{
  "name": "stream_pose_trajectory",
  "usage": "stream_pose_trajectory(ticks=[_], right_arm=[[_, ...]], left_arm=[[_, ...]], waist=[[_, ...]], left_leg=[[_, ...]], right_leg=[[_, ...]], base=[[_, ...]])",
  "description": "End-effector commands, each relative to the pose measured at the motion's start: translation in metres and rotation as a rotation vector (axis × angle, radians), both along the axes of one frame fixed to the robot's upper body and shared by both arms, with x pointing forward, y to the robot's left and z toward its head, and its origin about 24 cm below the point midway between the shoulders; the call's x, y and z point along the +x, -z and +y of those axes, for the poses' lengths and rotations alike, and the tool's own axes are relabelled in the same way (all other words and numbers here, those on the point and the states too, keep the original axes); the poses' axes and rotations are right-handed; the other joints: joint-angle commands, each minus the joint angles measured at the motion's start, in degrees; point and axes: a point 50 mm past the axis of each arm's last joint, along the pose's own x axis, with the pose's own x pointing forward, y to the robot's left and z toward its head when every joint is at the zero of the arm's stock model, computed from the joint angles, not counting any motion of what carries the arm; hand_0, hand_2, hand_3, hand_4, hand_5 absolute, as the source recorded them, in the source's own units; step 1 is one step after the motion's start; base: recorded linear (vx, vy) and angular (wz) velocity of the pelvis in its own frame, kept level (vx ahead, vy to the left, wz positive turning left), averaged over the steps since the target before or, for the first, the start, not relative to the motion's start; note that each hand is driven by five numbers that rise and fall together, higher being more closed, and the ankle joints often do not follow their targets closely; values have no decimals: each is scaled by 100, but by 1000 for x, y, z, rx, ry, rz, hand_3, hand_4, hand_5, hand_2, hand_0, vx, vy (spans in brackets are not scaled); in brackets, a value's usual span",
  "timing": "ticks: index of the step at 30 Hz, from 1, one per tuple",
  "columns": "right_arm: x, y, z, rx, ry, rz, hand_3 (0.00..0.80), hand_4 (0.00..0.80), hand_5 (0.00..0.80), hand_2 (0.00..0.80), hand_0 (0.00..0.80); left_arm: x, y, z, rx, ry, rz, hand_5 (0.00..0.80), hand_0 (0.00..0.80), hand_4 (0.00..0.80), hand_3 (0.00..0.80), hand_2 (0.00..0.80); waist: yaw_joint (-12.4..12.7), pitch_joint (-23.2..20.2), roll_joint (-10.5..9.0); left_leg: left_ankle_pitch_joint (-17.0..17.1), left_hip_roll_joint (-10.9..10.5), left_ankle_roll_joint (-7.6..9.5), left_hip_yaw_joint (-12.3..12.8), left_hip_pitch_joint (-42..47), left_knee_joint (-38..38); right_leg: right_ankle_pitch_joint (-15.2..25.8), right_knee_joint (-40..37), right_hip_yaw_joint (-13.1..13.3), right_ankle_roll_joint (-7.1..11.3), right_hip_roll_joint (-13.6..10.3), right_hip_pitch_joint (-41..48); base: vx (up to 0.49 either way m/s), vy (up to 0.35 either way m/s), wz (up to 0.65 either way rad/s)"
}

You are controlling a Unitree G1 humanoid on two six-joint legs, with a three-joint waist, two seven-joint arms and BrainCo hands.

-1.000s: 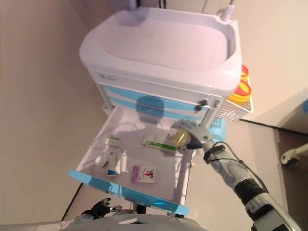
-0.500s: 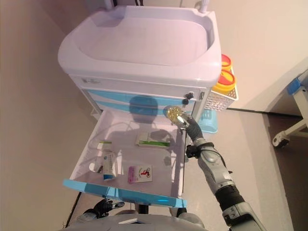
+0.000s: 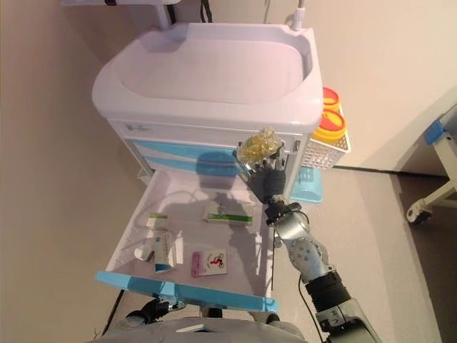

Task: Open the drawer and pick up the medicine

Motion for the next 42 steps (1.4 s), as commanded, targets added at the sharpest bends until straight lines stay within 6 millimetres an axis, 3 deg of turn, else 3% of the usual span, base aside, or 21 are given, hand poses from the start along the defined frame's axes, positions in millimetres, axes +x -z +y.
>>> stream_pose_trajectory(ticks=[1,5,8,13,16,19,29,36,42], right_arm=[[4,-57,14,164,-13,-213,800,800,800,800,800],[6,-64,14,152,3,-241,800,800,800,800,800],[8,-70,9,34,76,-328,800,800,800,800,800],[13,-99,-7,-243,263,-575,800,800,800,800,800],[21,-127,-19,-458,424,-738,800,800,800,800,800],[30,-146,-29,-575,515,-780,800,800,800,800,800],[83,-173,-83,-998,822,-673,800,800,800,800,800],[112,-194,-135,-1562,1082,-599,800,800,800,800,800],[117,-198,-176,-1984,1188,-461,800,800,800,800,800]], left_arm=[[10,-1,3,9,1,8,0,0,0,0,0],[9,0,3,11,-5,16,0,0,0,0,0],[8,0,5,11,-9,20,0,0,0,0,0],[9,0,6,10,-11,23,0,0,0,0,0],[11,-1,9,11,-8,26,0,0,0,0,0],[13,-2,11,16,-2,29,0,0,0,0,0],[13,-3,20,31,35,49,0,0,0,0,0],[13,-4,23,47,62,69,0,0,0,0,0],[2,-3,31,63,72,85,0,0,0,0,0]], waist=[[37,-128,-142],[64,-151,-153],[72,-159,-157],[110,-148,-167],[169,-156,-186],[237,-159,-223],[588,-195,-325],[926,-222,-384],[1191,-223,-433]], left_leg=[[-320,-234,211,157,-84,9],[-322,-236,217,140,-88,9],[-327,-248,221,115,-86,9],[-325,-253,216,77,-77,9],[-340,-269,214,22,-60,9],[-356,-282,202,-41,-45,9],[-345,-327,182,-297,-8,9],[-320,-384,172,-547,-13,9],[-292,-422,171,-776,-32,27]], right_leg=[[221,197,127,134,-68,-306],[207,198,102,119,-66,-298],[196,202,96,112,-64,-288],[190,203,38,104,-77,-260],[175,203,-12,97,-80,-220],[154,211,-71,91,-85,-185],[87,272,-333,75,-129,-61],[52,312,-558,86,-171,13],[36,333,-738,103,-206,80]], base=[[0,0,0],[0,0,0],[0,0,0],[6,2,0],[39,9,1],[33,0,3],[34,6,13],[43,8,19],[64,8,21]])
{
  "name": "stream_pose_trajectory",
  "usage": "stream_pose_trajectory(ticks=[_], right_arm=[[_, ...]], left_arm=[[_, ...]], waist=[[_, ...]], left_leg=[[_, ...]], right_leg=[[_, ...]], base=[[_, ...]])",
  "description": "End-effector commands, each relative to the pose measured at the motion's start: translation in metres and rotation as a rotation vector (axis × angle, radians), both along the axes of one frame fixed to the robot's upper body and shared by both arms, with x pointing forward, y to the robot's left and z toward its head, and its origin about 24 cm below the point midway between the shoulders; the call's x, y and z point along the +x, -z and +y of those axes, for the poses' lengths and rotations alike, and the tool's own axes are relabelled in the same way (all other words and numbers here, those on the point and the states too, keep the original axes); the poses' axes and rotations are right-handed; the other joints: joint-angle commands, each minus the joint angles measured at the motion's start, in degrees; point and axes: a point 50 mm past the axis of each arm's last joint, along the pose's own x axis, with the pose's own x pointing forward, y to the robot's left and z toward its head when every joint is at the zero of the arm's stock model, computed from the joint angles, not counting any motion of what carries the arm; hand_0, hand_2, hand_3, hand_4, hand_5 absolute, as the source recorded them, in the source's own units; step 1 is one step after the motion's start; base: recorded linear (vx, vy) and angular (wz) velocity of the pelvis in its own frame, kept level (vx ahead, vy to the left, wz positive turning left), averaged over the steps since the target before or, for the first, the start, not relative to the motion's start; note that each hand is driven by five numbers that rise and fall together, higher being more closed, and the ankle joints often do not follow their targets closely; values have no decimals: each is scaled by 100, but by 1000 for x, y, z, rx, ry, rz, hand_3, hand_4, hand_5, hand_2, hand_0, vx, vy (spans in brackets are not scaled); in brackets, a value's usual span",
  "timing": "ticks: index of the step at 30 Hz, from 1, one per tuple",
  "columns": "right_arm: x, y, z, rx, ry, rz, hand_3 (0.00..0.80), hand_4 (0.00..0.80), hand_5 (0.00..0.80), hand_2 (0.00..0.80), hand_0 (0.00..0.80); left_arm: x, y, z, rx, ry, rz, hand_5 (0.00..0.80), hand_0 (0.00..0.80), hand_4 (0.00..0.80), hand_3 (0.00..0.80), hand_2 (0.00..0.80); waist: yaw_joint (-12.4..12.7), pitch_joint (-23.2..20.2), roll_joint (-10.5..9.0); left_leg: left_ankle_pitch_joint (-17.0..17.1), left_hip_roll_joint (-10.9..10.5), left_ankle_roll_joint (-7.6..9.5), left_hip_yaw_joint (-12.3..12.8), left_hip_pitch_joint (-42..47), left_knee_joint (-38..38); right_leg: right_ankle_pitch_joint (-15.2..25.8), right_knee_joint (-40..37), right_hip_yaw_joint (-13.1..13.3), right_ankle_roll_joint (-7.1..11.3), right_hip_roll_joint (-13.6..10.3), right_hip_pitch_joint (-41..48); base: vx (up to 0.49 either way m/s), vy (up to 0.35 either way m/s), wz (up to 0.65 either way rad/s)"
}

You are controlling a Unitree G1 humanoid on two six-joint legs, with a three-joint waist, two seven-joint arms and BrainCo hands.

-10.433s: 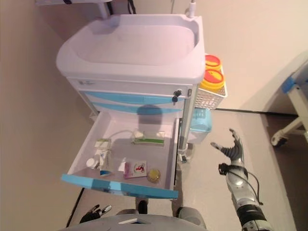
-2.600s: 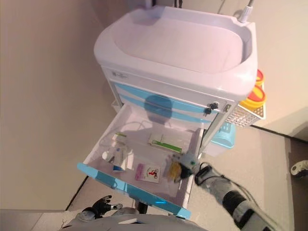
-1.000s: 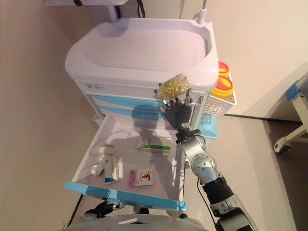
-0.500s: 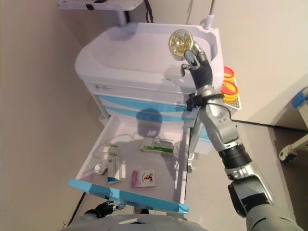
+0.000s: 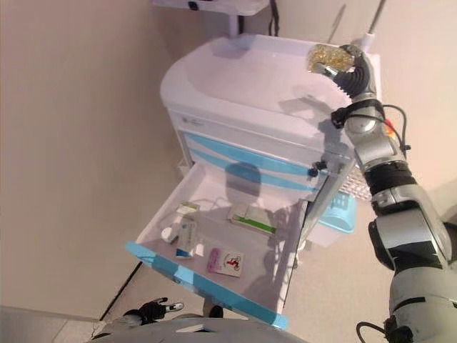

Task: Open the drawer and pick up the medicine

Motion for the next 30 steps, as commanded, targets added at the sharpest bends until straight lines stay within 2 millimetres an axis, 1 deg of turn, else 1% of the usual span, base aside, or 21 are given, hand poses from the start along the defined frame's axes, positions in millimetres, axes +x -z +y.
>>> stream_pose_trajectory(ticks=[1,3,5,6,10,11,12,13,14,15,16,17,18,20,21,23,24,25,26,27,30], right_arm=[[-3,-53,-12,-277,124,-110,800,800,800,800,800],[-4,-54,-25,-421,202,-54,800,800,800,800,800],[-4,-55,-32,-491,232,5,800,800,800,800,800],[-4,-52,-36,-512,245,52,800,800,800,800,800],[-5,-41,-47,-460,260,176,800,800,800,800,800],[-6,-33,-53,-385,288,230,800,800,800,800,800],[-8,-25,-61,-341,354,268,602,602,602,602,602],[-10,-14,-67,-253,392,295,389,389,389,389,389],[-9,-1,-67,-142,367,317,345,345,345,345,345],[-9,8,-65,-93,361,355,467,467,467,467,467],[-8,16,-63,-43,348,394,511,511,511,511,511],[-8,35,-59,145,340,448,605,605,605,605,605],[-7,45,-55,223,327,476,800,800,800,800,800],[-7,57,-50,264,319,520,800,800,800,800,800],[-7,60,-49,274,313,529,668,668,668,668,668],[-6,61,-48,268,311,547,580,580,580,580,580],[-7,61,-48,267,307,562,518,518,518,518,518],[-7,62,-48,274,306,567,486,486,486,486,486],[-7,62,-48,268,300,583,373,373,373,373,373],[-7,63,-49,268,300,589,0,0,0,0,0],[-6,60,-48,244,297,567,0,0,0,0,0]], left_arm=[[1,-3,18,67,76,28,0,0,0,0,0],[-2,-3,22,73,82,34,0,0,0,0,0],[-4,-4,25,77,85,37,0,0,0,0,0],[-7,-3,26,79,92,40,0,0,0,0,0],[-12,-4,29,86,99,35,0,0,0,0,0],[-12,-4,30,85,102,31,0,0,0,0,0],[-12,-4,30,83,103,28,0,0,0,0,0],[-11,-4,29,81,106,26,0,0,0,0,0],[-10,-4,28,78,108,22,0,0,0,0,0],[-10,-4,27,77,110,20,0,0,0,0,0],[-9,-3,26,76,113,18,0,0,0,0,0],[-6,-3,24,71,117,13,0,0,0,0,0],[-4,-3,23,70,116,10,0,0,0,0,0],[1,-4,21,67,113,3,0,0,0,0,0],[3,-4,20,67,113,1,0,0,0,0,0],[4,-4,19,67,114,0,0,0,0,0,0],[6,-4,19,68,115,-1,0,0,0,0,0],[7,-5,19,67,115,0,0,0,0,0,0],[8,-5,19,68,115,1,0,0,0,0,0],[9,-5,19,68,116,2,0,0,0,0,0],[9,-5,20,70,115,11,0,0,0,0,0]], waist=[[337,-140,-216],[424,-132,-227],[476,-117,-236],[513,-105,-244],[582,-60,-251],[598,-39,-242],[604,-23,-231],[609,-10,-220],[617,4,-201],[618,18,-192],[622,32,-180],[622,54,-153],[609,51,-148],[592,45,-131],[587,43,-123],[575,36,-114],[568,24,-110],[560,16,-109],[548,12,-108],[540,9,-105],[506,5,-110]], left_leg=[[-424,-302,174,-14,-13,30],[-415,-325,188,-104,-37,42],[-405,-341,197,-163,-59,47],[-393,-349,204,-205,-74,49],[-366,-355,219,-278,-110,42],[-360,-354,220,-288,-114,43],[-364,-352,224,-295,-114,46],[-367,-350,228,-292,-112,48],[-365,-344,229,-283,-105,45],[-369,-342,229,-283,-92,45],[-378,-340,232,-289,-79,46],[-392,-340,234,-291,-52,48],[-398,-339,235,-285,-48,50],[-415,-331,233,-272,-24,45],[-419,-328,234,-268,-12,41],[-418,-329,232,-262,2,43],[-424,-327,228,-258,8,40],[-423,-327,226,-259,10,35],[-422,-326,226,-259,14,29],[-423,-324,225,-257,17,28],[-426,-320,221,-245,35,26]], right_leg=[[67,488,46,62,-197,-324],[53,514,6,69,-203,-330],[44,538,-24,75,-208,-342],[37,556,-40,75,-213,-349],[28,601,-86,81,-223,-379],[28,614,-104,84,-234,-383],[24,626,-106,82,-240,-387],[22,633,-105,80,-247,-387],[30,633,-110,85,-255,-381],[29,637,-113,83,-259,-374],[27,637,-110,79,-261,-364],[32,629,-89,74,-264,-343],[35,620,-84,69,-266,-341],[37,606,-56,67,-263,-334],[40,598,-44,65,-259,-327],[43,593,-27,60,-253,-320],[40,586,-13,64,-249,-319],[40,585,-5,66,-246,-324],[38,588,-1,65,-240,-330],[40,588,5,66,-238,-336],[46,588,36,71,-232,-337]], base=[[55,8,17],[47,10,21],[35,7,31],[33,4,25],[18,-1,16],[15,4,14],[18,8,11],[18,9,8],[20,8,5],[23,5,3],[32,6,2],[42,6,0],[49,5,0],[42,1,1],[32,3,2],[32,4,0],[0,0,0],[0,0,0],[0,0,0],[0,0,0],[0,0,0]])
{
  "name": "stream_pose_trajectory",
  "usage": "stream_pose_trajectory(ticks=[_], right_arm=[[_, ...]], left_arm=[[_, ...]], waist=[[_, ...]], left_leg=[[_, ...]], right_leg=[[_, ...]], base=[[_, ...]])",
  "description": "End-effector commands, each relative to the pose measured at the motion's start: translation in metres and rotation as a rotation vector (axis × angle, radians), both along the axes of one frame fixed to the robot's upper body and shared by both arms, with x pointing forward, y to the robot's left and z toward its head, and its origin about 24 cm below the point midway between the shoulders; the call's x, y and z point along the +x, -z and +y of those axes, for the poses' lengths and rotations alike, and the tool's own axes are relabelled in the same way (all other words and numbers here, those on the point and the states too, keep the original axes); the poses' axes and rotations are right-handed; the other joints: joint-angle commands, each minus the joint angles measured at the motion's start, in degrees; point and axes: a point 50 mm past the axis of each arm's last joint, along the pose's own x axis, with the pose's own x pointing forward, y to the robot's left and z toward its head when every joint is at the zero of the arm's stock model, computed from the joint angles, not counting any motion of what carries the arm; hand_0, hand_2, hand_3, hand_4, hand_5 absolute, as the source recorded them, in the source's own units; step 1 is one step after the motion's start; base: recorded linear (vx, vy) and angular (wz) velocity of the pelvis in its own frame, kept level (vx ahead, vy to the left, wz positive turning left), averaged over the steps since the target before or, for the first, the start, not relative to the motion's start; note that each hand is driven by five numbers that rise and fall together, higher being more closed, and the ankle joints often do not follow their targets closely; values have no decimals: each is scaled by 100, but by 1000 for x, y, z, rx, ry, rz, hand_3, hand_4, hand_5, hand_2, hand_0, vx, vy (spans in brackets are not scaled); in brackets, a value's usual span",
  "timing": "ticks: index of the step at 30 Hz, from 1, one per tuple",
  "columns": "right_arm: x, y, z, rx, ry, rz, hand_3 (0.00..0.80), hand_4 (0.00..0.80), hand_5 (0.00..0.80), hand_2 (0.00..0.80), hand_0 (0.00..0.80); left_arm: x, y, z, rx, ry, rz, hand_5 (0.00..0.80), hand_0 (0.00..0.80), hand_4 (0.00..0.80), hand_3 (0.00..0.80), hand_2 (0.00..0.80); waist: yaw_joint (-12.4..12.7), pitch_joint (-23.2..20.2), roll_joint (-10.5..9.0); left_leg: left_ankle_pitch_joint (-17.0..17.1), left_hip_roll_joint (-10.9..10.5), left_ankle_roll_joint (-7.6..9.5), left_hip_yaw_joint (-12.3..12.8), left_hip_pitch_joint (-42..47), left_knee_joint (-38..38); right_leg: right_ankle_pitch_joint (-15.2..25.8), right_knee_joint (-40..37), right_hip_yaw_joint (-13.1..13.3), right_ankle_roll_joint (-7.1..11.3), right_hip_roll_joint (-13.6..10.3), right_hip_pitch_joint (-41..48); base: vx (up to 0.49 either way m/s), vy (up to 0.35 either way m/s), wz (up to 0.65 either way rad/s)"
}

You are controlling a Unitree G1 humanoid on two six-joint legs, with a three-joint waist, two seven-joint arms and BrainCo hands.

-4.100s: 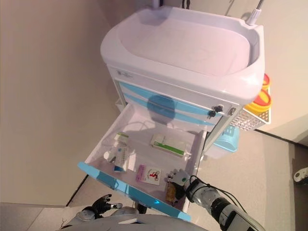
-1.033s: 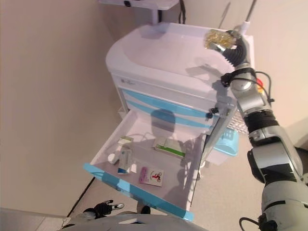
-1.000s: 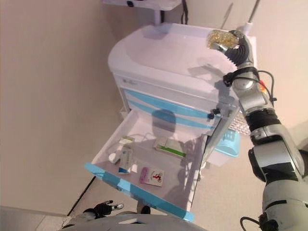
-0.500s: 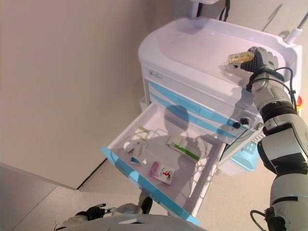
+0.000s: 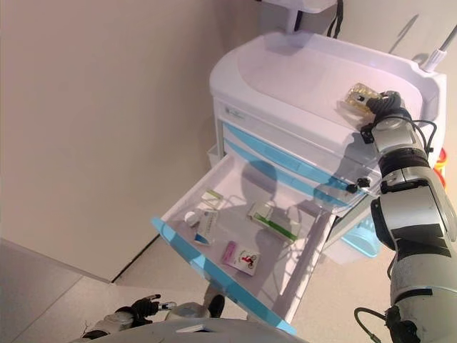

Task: Open the drawer and pick up the medicine

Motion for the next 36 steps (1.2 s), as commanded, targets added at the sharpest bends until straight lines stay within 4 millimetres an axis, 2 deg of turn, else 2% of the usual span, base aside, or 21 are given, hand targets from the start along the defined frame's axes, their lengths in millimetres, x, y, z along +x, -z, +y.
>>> stream_pose_trajectory(ticks=[1,7,14,18,23,25,27,30,31,34,36], right_arm=[[2,22,10,0,-26,134,0,0,0,0,0],[8,-4,17,-7,-40,-22,0,0,0,0,0],[9,-61,26,40,-42,-363,0,0,0,0,0],[-6,-106,28,117,-8,-735,0,0,0,0,0],[-28,-128,26,268,27,-1107,0,0,0,0,0],[-34,-127,23,425,45,-1218,0,0,0,0,0],[-36,-115,18,555,55,-1259,0,0,0,0,0],[-39,-94,11,769,83,-1303,0,0,0,0,0],[-39,-82,9,841,80,-1285,0,0,0,0,0],[-42,-54,3,863,84,-1236,0,0,0,0,0],[-47,-40,2,801,33,-1224,0,0,0,0,0]], left_arm=[[2,-1,6,35,47,32,0,0,0,0,0],[1,-1,9,35,51,39,0,0,0,0,0],[1,-3,13,40,51,32,0,0,0,0,0],[-3,-4,17,41,53,31,0,0,0,0,0],[-7,-2,15,35,78,37,0,0,0,0,0],[-8,-2,13,32,90,39,0,0,0,0,0],[-9,-1,11,29,108,42,0,0,0,0,0],[-6,-1,8,25,122,33,0,0,0,0,0],[-3,-2,7,24,122,26,0,0,0,0,0],[8,-4,5,18,127,10,0,0,0,0,0],[13,-6,5,13,130,0,0,0,0,0,0]], waist=[[20,-115,32],[-37,-130,22],[-203,-137,-1],[-364,-172,1],[-518,-216,39],[-598,-232,68],[-670,-239,87],[-807,-246,113],[-870,-245,122],[-1046,-224,140],[-1147,-210,155]], left_leg=[[-565,-145,173,173,152,25],[-567,-131,154,215,183,16],[-599,-116,148,320,229,10],[-642,-96,152,466,250,20],[-703,-89,180,619,277,23],[-727,-83,186,699,288,24],[-755,-76,194,769,298,32],[-787,-59,204,896,303,35],[-799,-45,205,957,302,35],[-828,-17,220,1121,299,44],[-844,1,221,1215,299,42]], right_leg=[[96,579,332,2,-145,-424],[101,575,399,11,-121,-420],[106,587,538,30,-96,-439],[97,618,660,47,-81,-483],[93,633,812,61,-58,-538],[102,623,885,66,-48,-563],[108,616,957,68,-40,-582],[132,597,1095,66,-11,-631],[147,592,1149,73,-7,-661],[204,556,1329,79,16,-731],[240,533,1425,91,34,-772]], base=[[0,0,0],[0,0,0],[-32,-8,-2],[-50,-8,-8],[-53,2,-14],[-59,8,-8],[-59,3,-25],[-71,1,-28],[-79,1,-29],[-83,0,-41],[-79,-1,-36]])
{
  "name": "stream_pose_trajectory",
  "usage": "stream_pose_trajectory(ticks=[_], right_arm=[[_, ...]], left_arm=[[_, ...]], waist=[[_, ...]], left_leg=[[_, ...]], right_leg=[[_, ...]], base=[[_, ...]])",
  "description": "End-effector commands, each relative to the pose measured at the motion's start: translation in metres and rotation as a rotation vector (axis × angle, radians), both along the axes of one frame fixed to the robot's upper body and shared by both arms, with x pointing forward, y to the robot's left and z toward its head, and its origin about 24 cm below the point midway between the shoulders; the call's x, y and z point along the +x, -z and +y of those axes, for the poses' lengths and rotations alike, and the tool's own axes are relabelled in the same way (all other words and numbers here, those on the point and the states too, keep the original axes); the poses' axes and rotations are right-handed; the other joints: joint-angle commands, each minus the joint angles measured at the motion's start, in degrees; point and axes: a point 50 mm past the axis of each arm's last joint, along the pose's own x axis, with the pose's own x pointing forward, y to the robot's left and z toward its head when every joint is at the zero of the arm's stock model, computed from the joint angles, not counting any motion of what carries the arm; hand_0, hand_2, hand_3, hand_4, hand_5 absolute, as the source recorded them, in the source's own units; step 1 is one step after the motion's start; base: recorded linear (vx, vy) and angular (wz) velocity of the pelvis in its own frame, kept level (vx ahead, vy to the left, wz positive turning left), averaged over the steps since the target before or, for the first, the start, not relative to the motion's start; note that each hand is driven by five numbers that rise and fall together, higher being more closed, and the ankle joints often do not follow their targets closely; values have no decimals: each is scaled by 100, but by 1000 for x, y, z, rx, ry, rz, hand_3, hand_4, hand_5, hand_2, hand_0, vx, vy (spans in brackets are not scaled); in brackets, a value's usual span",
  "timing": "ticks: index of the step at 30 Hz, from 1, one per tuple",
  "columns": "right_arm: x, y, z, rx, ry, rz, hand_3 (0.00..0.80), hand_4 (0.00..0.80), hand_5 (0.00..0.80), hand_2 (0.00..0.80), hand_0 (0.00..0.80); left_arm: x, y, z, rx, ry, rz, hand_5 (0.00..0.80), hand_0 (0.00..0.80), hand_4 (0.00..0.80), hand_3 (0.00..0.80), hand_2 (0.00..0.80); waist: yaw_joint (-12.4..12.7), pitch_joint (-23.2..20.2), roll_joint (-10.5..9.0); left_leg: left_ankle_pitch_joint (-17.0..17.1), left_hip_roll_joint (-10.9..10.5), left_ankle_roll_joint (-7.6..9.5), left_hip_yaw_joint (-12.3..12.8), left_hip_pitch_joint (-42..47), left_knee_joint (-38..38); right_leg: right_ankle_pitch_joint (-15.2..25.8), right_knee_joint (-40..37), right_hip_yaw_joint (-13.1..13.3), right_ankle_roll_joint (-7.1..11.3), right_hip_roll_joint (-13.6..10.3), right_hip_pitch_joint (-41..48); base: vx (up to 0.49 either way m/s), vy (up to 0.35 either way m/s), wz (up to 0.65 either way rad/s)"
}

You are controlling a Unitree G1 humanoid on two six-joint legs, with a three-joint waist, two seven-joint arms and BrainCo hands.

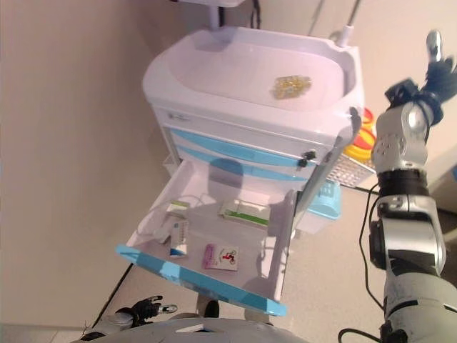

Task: Open the drawer and pick up the medicine

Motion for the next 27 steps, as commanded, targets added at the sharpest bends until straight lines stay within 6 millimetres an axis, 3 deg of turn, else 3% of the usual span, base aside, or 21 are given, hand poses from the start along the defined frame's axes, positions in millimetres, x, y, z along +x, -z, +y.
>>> stream_pose_trajectory(ticks=[1,2,4,5,7,8,12,18,21,27], right_arm=[[-14,-7,0,-153,-9,-131,0,0,0,0,0],[-16,4,-1,-150,-15,-112,0,0,0,0,0],[-25,46,-2,-126,-77,-43,0,0,0,0,0],[-32,76,0,-160,-129,51,0,0,0,0,0],[-45,113,5,-249,-194,204,0,0,0,0,0],[-58,141,7,-295,-248,322,0,0,0,0,0],[-102,214,8,-370,-410,665,0,0,0,0,0],[-160,292,49,-740,-776,1149,0,0,0,0,0],[-192,323,70,-732,-971,1292,0,0,0,0,0],[-230,350,95,-600,-1084,1415,0,0,0,0,0]], left_arm=[[11,-4,8,35,63,16,0,0,0,0,0],[11,-4,8,34,66,15,0,0,0,0,0],[14,-4,7,29,66,9,0,0,0,0,0],[14,-4,5,28,66,6,0,0,0,0,0],[13,-4,5,28,59,2,0,0,0,0,0],[12,-4,5,28,53,-3,0,0,0,0,0],[9,-5,12,33,28,-22,0,0,0,0,0],[3,-5,21,48,20,-46,0,0,0,0,0],[1,-5,21,56,32,-61,0,0,0,0,0],[5,-4,4,81,186,-137,0,0,0,0,0]], waist=[[-55,-167,59],[-87,-168,65],[-212,-152,76],[-294,-139,77],[-386,-136,77],[-447,-124,74],[-632,-84,64],[-745,-3,33],[-724,44,21],[-730,95,53]], left_leg=[[-754,-166,139,239,253,40],[-758,-155,135,276,253,38],[-777,-135,137,383,248,35],[-784,-121,129,450,246,35],[-783,-106,137,544,250,21],[-775,-92,132,615,246,14],[-769,-56,126,779,235,11],[-762,-25,115,879,213,11],[-749,-24,107,847,219,11],[-746,-44,123,773,236,67]], right_leg=[[174,286,226,125,12,-301],[187,274,262,131,20,-310],[211,246,354,148,31,-342],[238,225,398,154,41,-360],[269,199,455,164,54,-389],[292,186,472,173,55,-411],[316,185,543,181,80,-472],[315,173,572,179,94,-509],[306,183,524,166,91,-490],[251,283,492,130,92,-455]], base=[[-61,-4,-36],[-68,-10,-32],[-58,-18,-32],[-56,-24,-37],[-51,-26,-36],[-56,-31,-28],[-43,-28,-27],[-28,-34,-22],[-2,-37,-11],[53,-24,0]])
